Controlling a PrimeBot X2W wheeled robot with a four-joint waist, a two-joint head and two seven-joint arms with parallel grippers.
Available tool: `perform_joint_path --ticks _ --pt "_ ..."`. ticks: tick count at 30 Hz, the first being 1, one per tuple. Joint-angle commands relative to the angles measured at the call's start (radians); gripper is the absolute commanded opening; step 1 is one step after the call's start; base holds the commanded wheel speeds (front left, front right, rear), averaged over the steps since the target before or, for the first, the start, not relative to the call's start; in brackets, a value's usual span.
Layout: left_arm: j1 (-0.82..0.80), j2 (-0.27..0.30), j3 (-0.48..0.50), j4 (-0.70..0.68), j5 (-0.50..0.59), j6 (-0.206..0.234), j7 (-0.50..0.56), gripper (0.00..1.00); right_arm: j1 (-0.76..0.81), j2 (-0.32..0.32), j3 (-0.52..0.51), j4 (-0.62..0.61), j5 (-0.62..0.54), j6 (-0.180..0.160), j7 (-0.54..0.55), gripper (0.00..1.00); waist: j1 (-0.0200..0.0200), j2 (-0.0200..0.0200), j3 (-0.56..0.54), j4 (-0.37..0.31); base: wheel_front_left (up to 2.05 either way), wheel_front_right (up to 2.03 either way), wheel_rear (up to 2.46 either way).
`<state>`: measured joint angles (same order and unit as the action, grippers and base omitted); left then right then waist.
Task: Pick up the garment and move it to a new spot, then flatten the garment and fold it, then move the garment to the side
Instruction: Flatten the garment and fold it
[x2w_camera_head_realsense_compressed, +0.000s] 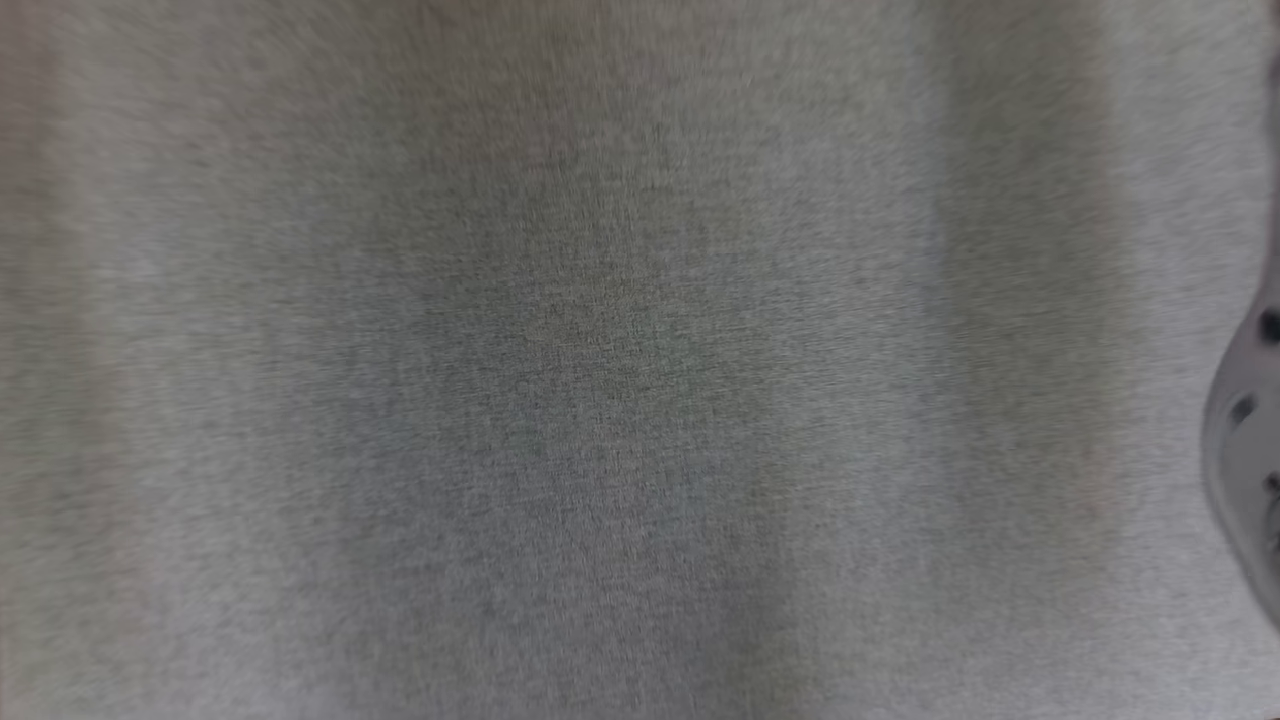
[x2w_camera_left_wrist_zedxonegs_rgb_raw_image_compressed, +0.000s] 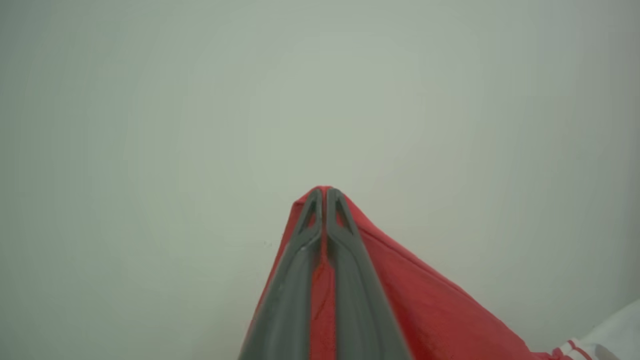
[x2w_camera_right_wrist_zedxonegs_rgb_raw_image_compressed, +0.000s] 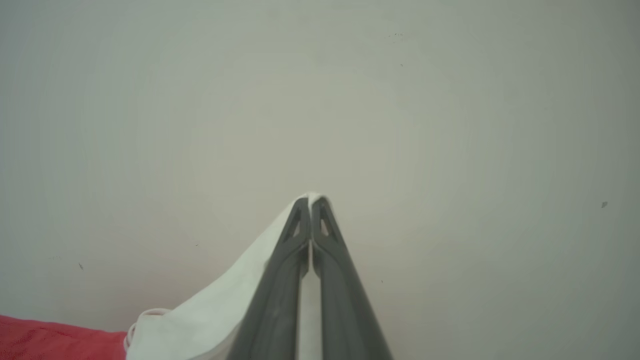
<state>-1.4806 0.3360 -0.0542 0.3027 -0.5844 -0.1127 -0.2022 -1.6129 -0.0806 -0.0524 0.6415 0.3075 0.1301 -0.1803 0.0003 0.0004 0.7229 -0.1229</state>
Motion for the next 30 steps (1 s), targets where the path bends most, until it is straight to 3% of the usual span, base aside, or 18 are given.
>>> perform_joint_path --ticks 1,5,9,12,20,25,30 --pt "-0.039 -0.003 0.004 -0.016 0.005 -0.004 -0.023 0.00 -0.037 0.008 -0.020 0.008 -0.028 0.001 -0.034 0.00 -0.0003 -0.0004 0.072 -0.015 0.00 0.00 0.00" --pt "-0.144 -0.011 -0.005 -0.081 -0.004 -0.016 -0.058 0.00 -0.121 0.013 -0.130 -0.024 -0.100 0.001 -0.082 0.00 -0.0003 -0.0004 0.071 -0.020 0.00 0.00 0.00" --pt "-0.203 0.000 -0.022 -0.198 -0.040 -0.017 -0.062 0.00 -0.133 0.028 -0.244 -0.172 -0.164 0.001 -0.084 0.00 -0.0003 -0.0004 0.077 -0.037 0.00 0.00 0.00" --pt "-0.171 0.008 -0.029 -0.226 -0.058 -0.017 -0.063 0.00 -0.105 0.032 -0.249 -0.210 -0.188 0.001 -0.082 0.00 -0.0003 -0.0004 0.082 -0.042 0.00 0.00 0.00" --pt "0.072 0.078 -0.057 -0.198 -0.046 -0.017 -0.063 0.00 0.011 0.029 -0.136 -0.131 -0.191 0.001 -0.083 0.00 -0.0003 -0.0004 0.107 -0.048 0.00 0.00 0.00" --pt "0.298 0.026 0.008 -0.265 -0.080 -0.017 -0.063 0.00 0.111 -0.022 -0.048 -0.111 -0.104 0.001 -0.040 0.00 -0.0003 -0.0004 0.064 -0.026 0.00 0.00 0.00" --pt "0.581 -0.048 0.036 -0.359 -0.103 -0.017 -0.063 0.00 0.315 -0.124 0.065 -0.214 -0.025 0.001 0.151 0.00 -0.0003 -0.0004 -0.038 0.011 0.00 0.00 0.00"
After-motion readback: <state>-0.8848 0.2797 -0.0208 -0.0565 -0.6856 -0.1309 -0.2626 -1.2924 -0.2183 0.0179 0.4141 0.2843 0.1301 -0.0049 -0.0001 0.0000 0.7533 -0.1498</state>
